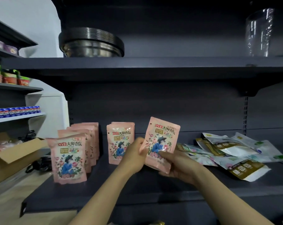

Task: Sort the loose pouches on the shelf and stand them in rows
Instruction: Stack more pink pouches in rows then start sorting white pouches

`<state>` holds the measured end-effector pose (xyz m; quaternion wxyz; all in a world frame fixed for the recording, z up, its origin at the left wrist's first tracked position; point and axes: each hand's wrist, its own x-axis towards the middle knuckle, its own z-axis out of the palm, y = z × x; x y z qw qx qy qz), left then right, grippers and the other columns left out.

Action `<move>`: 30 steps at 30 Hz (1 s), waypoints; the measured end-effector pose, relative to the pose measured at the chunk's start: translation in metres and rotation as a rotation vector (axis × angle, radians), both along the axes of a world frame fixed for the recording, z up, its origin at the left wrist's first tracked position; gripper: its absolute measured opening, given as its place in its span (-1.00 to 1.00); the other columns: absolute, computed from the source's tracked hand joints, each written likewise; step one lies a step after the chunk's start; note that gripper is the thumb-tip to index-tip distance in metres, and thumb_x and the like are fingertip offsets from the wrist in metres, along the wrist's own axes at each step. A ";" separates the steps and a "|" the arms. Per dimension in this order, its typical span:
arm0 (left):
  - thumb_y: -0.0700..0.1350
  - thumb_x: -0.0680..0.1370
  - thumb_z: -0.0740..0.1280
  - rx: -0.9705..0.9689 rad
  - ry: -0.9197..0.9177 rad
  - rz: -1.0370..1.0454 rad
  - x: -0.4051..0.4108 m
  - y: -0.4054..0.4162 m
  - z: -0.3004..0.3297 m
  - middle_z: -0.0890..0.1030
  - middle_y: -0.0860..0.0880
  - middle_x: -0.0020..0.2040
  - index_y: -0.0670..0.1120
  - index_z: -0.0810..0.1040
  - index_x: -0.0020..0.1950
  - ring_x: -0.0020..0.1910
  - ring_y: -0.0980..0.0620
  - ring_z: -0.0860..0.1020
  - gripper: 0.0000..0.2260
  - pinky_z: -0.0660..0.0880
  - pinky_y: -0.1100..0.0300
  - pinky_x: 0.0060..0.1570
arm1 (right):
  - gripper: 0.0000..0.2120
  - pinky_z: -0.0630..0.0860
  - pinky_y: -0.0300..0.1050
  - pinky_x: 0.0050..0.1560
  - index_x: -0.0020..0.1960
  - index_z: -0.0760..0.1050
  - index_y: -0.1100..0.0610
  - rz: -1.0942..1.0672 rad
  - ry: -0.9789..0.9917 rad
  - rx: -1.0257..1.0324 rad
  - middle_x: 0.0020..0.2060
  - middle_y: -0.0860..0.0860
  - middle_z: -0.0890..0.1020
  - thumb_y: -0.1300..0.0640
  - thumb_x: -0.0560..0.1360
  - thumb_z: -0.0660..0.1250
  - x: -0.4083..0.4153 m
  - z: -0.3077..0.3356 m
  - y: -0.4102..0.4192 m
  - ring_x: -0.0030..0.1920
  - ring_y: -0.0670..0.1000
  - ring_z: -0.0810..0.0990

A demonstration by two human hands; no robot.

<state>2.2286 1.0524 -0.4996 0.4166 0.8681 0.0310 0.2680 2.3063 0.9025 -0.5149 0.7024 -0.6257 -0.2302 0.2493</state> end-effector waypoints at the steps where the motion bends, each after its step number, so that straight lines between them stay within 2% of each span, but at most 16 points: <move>1: -0.13 0.58 0.24 -0.022 0.006 0.009 -0.001 0.007 -0.005 0.58 0.00 0.09 0.03 0.37 0.08 0.03 0.03 0.57 -0.88 0.56 0.01 0.07 | -0.70 0.60 -0.03 -0.15 0.20 0.44 0.05 0.011 -0.041 -0.014 0.05 0.05 0.67 0.15 0.49 0.36 -0.001 -0.002 0.007 0.03 0.07 0.65; 5: -0.17 0.48 0.40 -0.176 0.002 -0.028 -0.003 0.031 -0.028 0.54 0.05 0.17 0.04 0.30 0.26 0.15 0.10 0.53 -0.57 0.51 0.10 0.20 | -0.64 0.59 -0.03 0.07 0.22 0.43 0.02 0.049 -0.206 -0.052 0.07 0.00 0.67 0.25 0.46 0.36 -0.008 -0.009 0.039 0.10 0.02 0.63; 8: -0.22 0.45 0.42 -0.224 -0.058 -0.016 0.000 0.051 -0.042 0.53 0.12 0.17 0.08 0.28 0.26 0.18 0.15 0.53 -0.49 0.51 0.25 0.14 | -0.65 0.58 -0.24 -0.03 0.18 0.42 -0.01 0.071 -0.370 -0.074 0.07 -0.05 0.65 0.28 0.47 0.35 -0.013 -0.015 0.064 0.07 -0.10 0.63; 11: -0.22 0.43 0.44 -0.213 -0.121 0.046 0.003 0.073 -0.054 0.56 0.16 0.14 0.10 0.33 0.25 0.11 0.24 0.56 -0.50 0.55 0.33 0.03 | -0.63 0.52 -0.44 -0.12 0.24 0.34 0.09 -0.009 -0.535 -0.130 0.09 -0.08 0.59 0.24 0.49 0.34 -0.011 -0.020 0.089 0.03 -0.21 0.57; 12: -0.22 0.42 0.44 -0.219 -0.141 0.073 0.005 0.079 -0.059 0.57 0.14 0.14 0.10 0.35 0.26 0.10 0.22 0.57 -0.50 0.57 0.31 0.01 | -0.65 0.49 -0.49 -0.17 0.24 0.33 0.10 -0.031 -0.576 -0.143 0.06 -0.10 0.56 0.25 0.50 0.33 -0.010 -0.021 0.097 0.01 -0.25 0.54; 14: -0.23 0.42 0.43 -0.236 -0.181 0.123 0.009 0.090 -0.070 0.58 0.06 0.17 0.10 0.37 0.26 0.10 0.15 0.60 -0.51 0.60 0.21 0.02 | -0.65 0.49 -0.46 -0.17 0.25 0.31 0.10 -0.073 -0.629 -0.188 0.07 -0.09 0.55 0.23 0.51 0.32 -0.006 -0.024 0.110 0.04 -0.20 0.55; 16: -0.30 0.44 0.39 -0.245 -0.214 0.170 0.011 0.096 -0.077 0.59 0.04 0.17 0.10 0.38 0.24 0.11 0.16 0.60 -0.52 0.58 0.24 0.02 | -0.63 0.49 -0.38 -0.13 0.24 0.31 0.08 -0.099 -0.653 -0.243 0.13 -0.04 0.56 0.20 0.50 0.34 -0.002 -0.029 0.122 0.13 -0.10 0.56; 19: -0.33 0.43 0.38 -0.238 -0.226 0.201 0.016 0.103 -0.083 0.59 0.07 0.15 0.05 0.38 0.27 0.12 0.21 0.58 -0.51 0.55 0.36 -0.01 | -0.70 0.48 -0.41 -0.24 0.14 0.30 0.05 -0.108 -0.642 -0.280 0.10 -0.04 0.55 0.19 0.50 0.34 0.001 -0.033 0.133 0.07 -0.11 0.55; 23: -0.26 0.42 0.40 -0.205 -0.221 0.253 0.023 0.108 -0.081 0.56 0.04 0.17 0.10 0.38 0.27 0.16 0.12 0.56 -0.50 0.55 0.23 0.07 | -0.73 0.48 -0.43 -0.38 0.10 0.31 0.08 -0.164 -0.575 -0.236 0.01 -0.07 0.55 0.19 0.49 0.35 0.005 -0.039 0.140 -0.11 -0.24 0.54; 24: -0.26 0.42 0.40 -0.196 -0.218 0.265 0.024 0.108 -0.080 0.54 0.03 0.18 0.10 0.36 0.29 0.17 0.12 0.54 -0.49 0.54 0.22 0.09 | -0.73 0.47 -0.44 -0.39 0.09 0.32 0.09 -0.178 -0.551 -0.225 -0.02 -0.08 0.55 0.20 0.49 0.36 0.007 -0.041 0.141 -0.13 -0.26 0.52; 27: -0.29 0.45 0.38 -0.150 -0.184 0.325 0.027 0.107 -0.081 0.45 -0.03 0.18 -0.01 0.31 0.38 0.11 0.15 0.45 -0.46 0.41 0.41 -0.01 | -0.72 0.48 -0.42 -0.34 0.07 0.34 0.08 -0.203 -0.544 -0.217 -0.05 -0.10 0.56 0.20 0.46 0.39 0.010 -0.047 0.147 -0.13 -0.27 0.53; 30: -0.30 0.46 0.37 -0.143 -0.176 0.366 0.028 0.109 -0.086 0.42 -0.05 0.15 -0.06 0.33 0.37 0.08 0.12 0.44 -0.49 0.39 0.34 0.01 | -0.70 0.46 -0.43 -0.32 0.07 0.33 0.08 -0.209 -0.556 -0.220 -0.07 -0.12 0.56 0.20 0.45 0.40 0.010 -0.050 0.151 -0.13 -0.27 0.53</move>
